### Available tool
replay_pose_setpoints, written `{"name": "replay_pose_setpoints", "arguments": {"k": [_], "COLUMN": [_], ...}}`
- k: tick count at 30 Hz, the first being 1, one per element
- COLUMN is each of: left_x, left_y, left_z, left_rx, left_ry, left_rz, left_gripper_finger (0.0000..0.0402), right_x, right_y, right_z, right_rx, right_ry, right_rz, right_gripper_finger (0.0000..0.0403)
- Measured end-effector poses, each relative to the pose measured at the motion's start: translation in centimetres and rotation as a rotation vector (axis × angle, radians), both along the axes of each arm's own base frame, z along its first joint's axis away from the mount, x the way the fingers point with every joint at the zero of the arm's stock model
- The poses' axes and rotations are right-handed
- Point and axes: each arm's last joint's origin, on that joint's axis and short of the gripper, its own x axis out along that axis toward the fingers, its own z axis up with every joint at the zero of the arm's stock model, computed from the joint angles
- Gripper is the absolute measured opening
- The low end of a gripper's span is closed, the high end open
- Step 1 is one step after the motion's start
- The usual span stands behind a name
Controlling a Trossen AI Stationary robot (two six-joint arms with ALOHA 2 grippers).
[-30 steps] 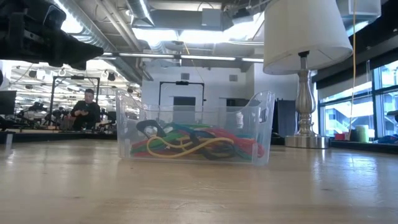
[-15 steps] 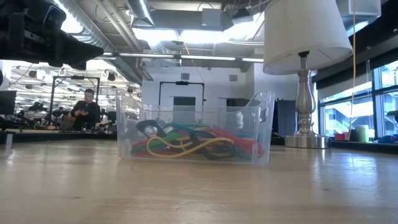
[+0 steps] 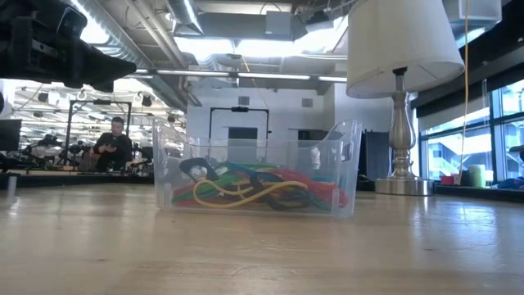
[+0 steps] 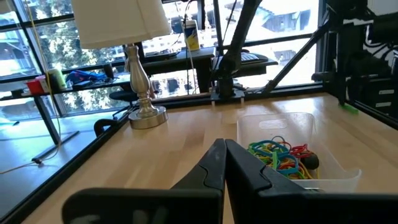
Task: Pick and place rubber bands into bin
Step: Put the green rubber band into the transparent bin
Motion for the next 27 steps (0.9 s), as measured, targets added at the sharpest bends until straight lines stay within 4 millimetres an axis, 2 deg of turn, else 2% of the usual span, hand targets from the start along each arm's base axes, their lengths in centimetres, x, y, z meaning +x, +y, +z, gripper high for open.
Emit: {"name": "replay_pose_setpoints", "arguments": {"k": [3,6,9,12,14,17,20,27], "left_x": [0.0,0.0,0.0,0.0,0.0,0.0,0.0,0.0], "left_y": [0.0,0.0,0.0,0.0,0.0,0.0,0.0,0.0], "left_z": [0.0,0.0,0.0,0.0,0.0,0.0,0.0,0.0], "left_rx": [0.0,0.0,0.0,0.0,0.0,0.0,0.0,0.0], "left_ry": [0.0,0.0,0.0,0.0,0.0,0.0,0.0,0.0], "left_rz": [0.0,0.0,0.0,0.0,0.0,0.0,0.001,-0.002], "left_gripper_finger": [0.0002,0.0002,0.0002,0.0002,0.0002,0.0002,0.0002,0.0002], "right_x": [-0.5,-1.0,-1.2,-1.3,-1.3,-1.3,-1.1,-0.7], "right_y": [-0.2,-0.9,-1.3,-1.3,-1.3,-2.0,-2.8,-5.6], "right_z": [-1.2,-2.5,-3.2,-3.0,-2.2,-0.6,2.5,8.0], "right_rx": [0.006,0.054,0.08,0.082,0.092,0.074,0.102,0.078], "right_ry": [-0.005,-0.037,-0.07,-0.1,-0.136,-0.22,-0.364,-0.639], "right_rz": [-0.007,-0.088,-0.177,-0.219,-0.239,-0.265,-0.298,-0.34], "right_gripper_finger": [0.0122,0.0115,0.0084,0.0034,0.0011,0.0013,0.001,0.0005]}}
